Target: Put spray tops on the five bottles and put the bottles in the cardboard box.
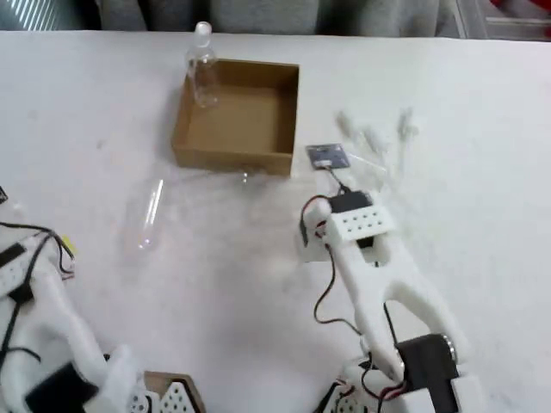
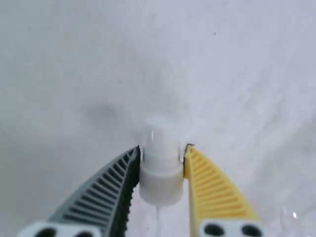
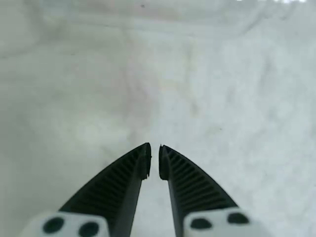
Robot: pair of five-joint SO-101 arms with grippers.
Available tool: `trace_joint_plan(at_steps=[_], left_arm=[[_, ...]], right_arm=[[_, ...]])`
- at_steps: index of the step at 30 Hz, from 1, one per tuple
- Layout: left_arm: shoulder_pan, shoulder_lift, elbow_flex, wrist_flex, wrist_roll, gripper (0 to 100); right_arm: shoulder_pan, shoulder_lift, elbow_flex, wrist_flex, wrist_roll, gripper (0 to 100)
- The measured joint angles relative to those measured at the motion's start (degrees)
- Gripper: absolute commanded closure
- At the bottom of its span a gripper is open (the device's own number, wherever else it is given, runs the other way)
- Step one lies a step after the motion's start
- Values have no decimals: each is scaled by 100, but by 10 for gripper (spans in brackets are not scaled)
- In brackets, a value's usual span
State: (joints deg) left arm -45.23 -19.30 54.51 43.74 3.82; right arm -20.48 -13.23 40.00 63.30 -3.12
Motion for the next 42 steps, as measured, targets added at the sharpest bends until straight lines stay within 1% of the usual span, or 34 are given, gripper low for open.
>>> trace_joint_plan(at_steps=[4, 6, 10, 12, 14, 15, 17, 19, 21, 23, 24, 25, 27, 30, 31, 32, 33, 35, 38, 42], left_arm=[[-105, 1310, -879, 176, 9, 868], [-123, 1873, -1275, 316, 0, 868], [-211, 2435, -1837, 501, 0, 866], [-237, 2541, -1969, 545, 114, 865], [-237, 2629, -2031, 545, 246, 865], [-237, 2637, -2048, 554, 273, 865], [-273, 2655, -2057, 554, 308, 865], [-273, 2655, -2057, 554, 325, 865], [-273, 2655, -2057, 554, 334, 865], [-273, 2655, -2057, 554, 334, 865], [-273, 2655, -2057, 554, 334, 865], [-273, 2655, -2057, 554, 334, 865], [-273, 2655, -2057, 554, 334, 865], [-273, 2655, -2057, 554, 334, 865], [-273, 2655, -2057, 554, 334, 865], [-273, 2664, -2057, 554, 334, 865], [-273, 2664, -2057, 554, 334, 865], [-273, 2664, -2057, 554, 334, 865], [-273, 2664, -2057, 554, 334, 865], [-273, 2664, -2057, 554, 334, 865]], right_arm=[[-545, -229, -255, 0, -466, 982], [-914, -246, -475, -18, -571, 982], [-1723, -229, -835, -264, -738, 981], [-2145, -132, -949, -519, -730, 981], [-2514, -9, -985, -782, -352, 981], [-2681, 62, -985, -888, 9, 981], [-2954, 149, -993, -985, 1046, 981], [-3077, 193, -993, -1011, 2497, 981], [-3068, 255, -1011, -1046, 4132, 977], [-3059, 264, -1090, -1055, 5635, 950], [-3086, 273, -1204, -1029, 6233, 930], [-3147, 325, -1354, -958, 6637, 912], [-3297, 501, -1732, -598, 6980, 892], [-3525, 879, -2321, -44, 7095, 946], [-3596, 993, -2435, -18, 7077, 981], [-3657, 1108, -2505, -44, 6971, 988], [-3719, 1240, -2541, -141, 6725, 971], [-3780, 1424, -2558, -545, 5881, 935], [-3745, 1459, -2567, -1196, 3859, 898], [-3640, 1459, -2585, -1802, 598, 813]])
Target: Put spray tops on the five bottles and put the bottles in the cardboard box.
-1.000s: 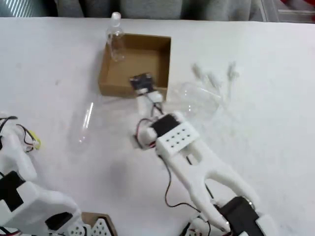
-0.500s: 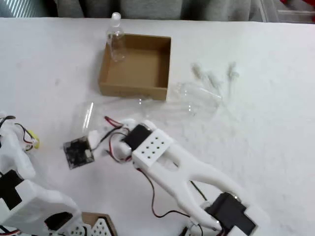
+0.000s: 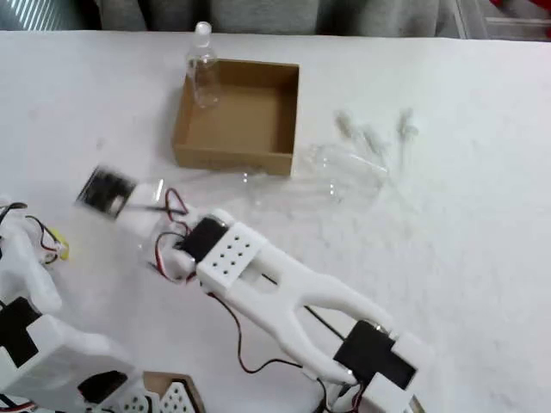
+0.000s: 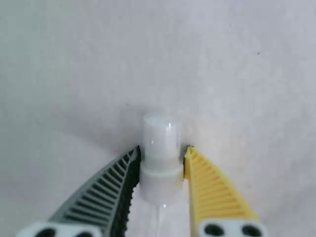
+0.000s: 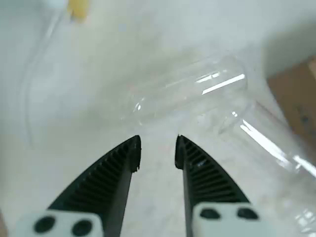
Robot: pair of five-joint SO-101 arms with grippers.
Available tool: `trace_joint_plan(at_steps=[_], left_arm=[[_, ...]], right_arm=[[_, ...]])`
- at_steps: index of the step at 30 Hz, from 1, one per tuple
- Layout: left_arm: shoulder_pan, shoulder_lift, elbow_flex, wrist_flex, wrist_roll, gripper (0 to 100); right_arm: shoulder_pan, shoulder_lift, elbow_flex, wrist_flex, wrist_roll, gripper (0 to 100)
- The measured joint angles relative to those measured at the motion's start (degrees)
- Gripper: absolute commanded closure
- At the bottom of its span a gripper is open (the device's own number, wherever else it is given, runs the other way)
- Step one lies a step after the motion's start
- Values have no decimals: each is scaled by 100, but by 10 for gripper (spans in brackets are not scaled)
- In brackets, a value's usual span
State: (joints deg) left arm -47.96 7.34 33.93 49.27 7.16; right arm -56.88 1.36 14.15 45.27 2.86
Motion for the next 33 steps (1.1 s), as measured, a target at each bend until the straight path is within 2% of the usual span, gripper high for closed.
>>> trace_joint_plan(at_steps=[3, 6, 16, 22, 33], left_arm=[[0, 0, 0, 0, 0, 865], [0, 0, 0, 0, 0, 865], [0, 0, 0, 0, 0, 865], [0, 0, 0, 0, 0, 865], [0, 0, 0, 0, 0, 865]], right_arm=[[44, 53, 0, -431, -2022, 754], [35, 79, 0, -862, -2804, 743], [53, 879, -114, -2163, -3253, 741], [62, 1152, -668, -1829, -3684, 741], [149, 1732, -695, -1785, -3771, 741]])
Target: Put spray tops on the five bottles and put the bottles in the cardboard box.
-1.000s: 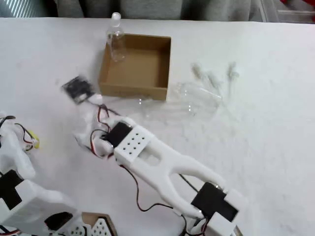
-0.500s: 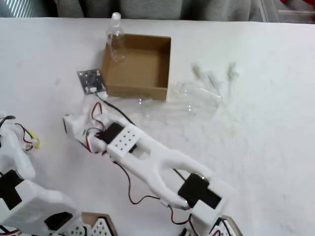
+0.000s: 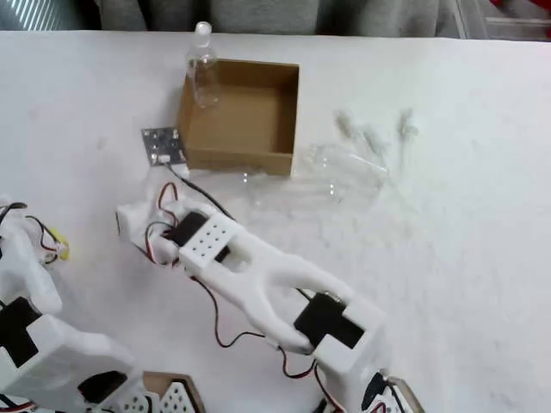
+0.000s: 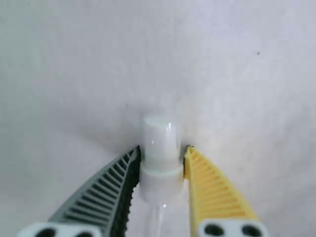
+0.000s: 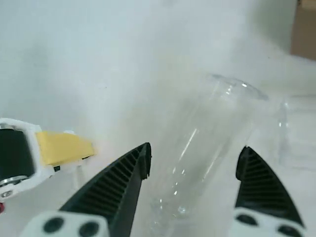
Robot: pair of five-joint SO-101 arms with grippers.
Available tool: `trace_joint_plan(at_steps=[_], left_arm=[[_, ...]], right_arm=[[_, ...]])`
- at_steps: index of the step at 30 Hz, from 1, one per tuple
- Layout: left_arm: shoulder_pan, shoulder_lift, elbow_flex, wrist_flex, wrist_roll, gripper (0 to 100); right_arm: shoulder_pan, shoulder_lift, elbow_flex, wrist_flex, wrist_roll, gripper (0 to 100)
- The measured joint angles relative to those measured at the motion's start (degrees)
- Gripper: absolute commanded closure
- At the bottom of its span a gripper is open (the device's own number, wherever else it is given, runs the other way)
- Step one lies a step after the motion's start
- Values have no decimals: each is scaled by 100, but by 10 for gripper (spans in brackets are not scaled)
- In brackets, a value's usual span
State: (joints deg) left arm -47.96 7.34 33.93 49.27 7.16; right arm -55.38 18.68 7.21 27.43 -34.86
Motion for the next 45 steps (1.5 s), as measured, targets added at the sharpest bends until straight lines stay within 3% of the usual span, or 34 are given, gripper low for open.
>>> trace_joint_plan(at_steps=[24, 29, 35, 39, 45], left_arm=[[0, 0, 0, 0, 0, 865], [0, 0, 0, 0, 0, 865], [0, 0, -9, 0, 0, 865], [0, 0, -9, 0, 0, 865], [0, 0, -9, 0, 0, 865]], right_arm=[[35, 2198, -2576, 1055, 0, 744], [-18, 2558, -3191, 1547, 457, 749], [-44, 2892, -4062, 2576, 633, 899], [-44, 3182, -4703, 3297, 1433, 986], [-88, 3402, -5556, 4501, 3200, 976]])
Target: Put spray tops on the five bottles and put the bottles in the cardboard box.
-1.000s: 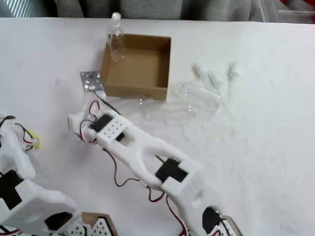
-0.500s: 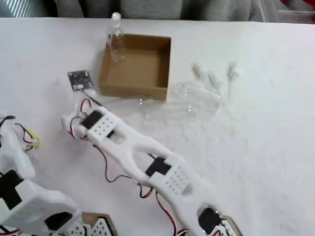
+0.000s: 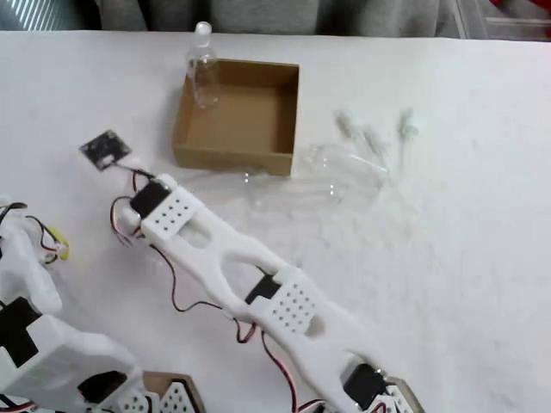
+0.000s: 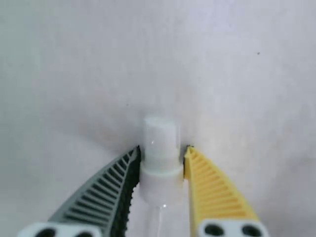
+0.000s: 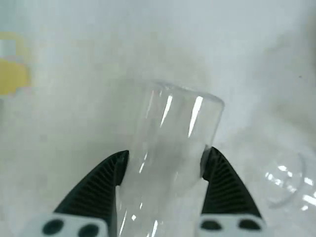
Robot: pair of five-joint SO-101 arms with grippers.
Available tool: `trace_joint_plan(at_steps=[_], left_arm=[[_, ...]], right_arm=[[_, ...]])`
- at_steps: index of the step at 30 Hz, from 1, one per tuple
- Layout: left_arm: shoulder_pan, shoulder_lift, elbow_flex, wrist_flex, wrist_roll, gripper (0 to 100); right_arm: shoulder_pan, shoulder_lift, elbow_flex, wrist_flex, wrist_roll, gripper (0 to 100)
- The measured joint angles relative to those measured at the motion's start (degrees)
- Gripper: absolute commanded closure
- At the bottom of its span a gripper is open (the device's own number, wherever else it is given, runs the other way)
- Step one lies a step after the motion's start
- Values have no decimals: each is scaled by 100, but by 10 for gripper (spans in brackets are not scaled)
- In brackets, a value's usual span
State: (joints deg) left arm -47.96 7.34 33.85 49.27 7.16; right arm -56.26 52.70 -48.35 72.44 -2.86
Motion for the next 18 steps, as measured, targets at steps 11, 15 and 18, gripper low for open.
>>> trace_joint_plan(at_steps=[11, 15, 18], left_arm=[[0, 0, 0, 0, 0, 865], [0, 0, 0, 0, 0, 865], [9, 0, 0, 0, 0, 865]], right_arm=[[114, -237, -431, 2470, 4026, 981], [466, -1116, 958, 2488, 5213, 981], [659, -1978, 2048, 2488, 5609, 981]])
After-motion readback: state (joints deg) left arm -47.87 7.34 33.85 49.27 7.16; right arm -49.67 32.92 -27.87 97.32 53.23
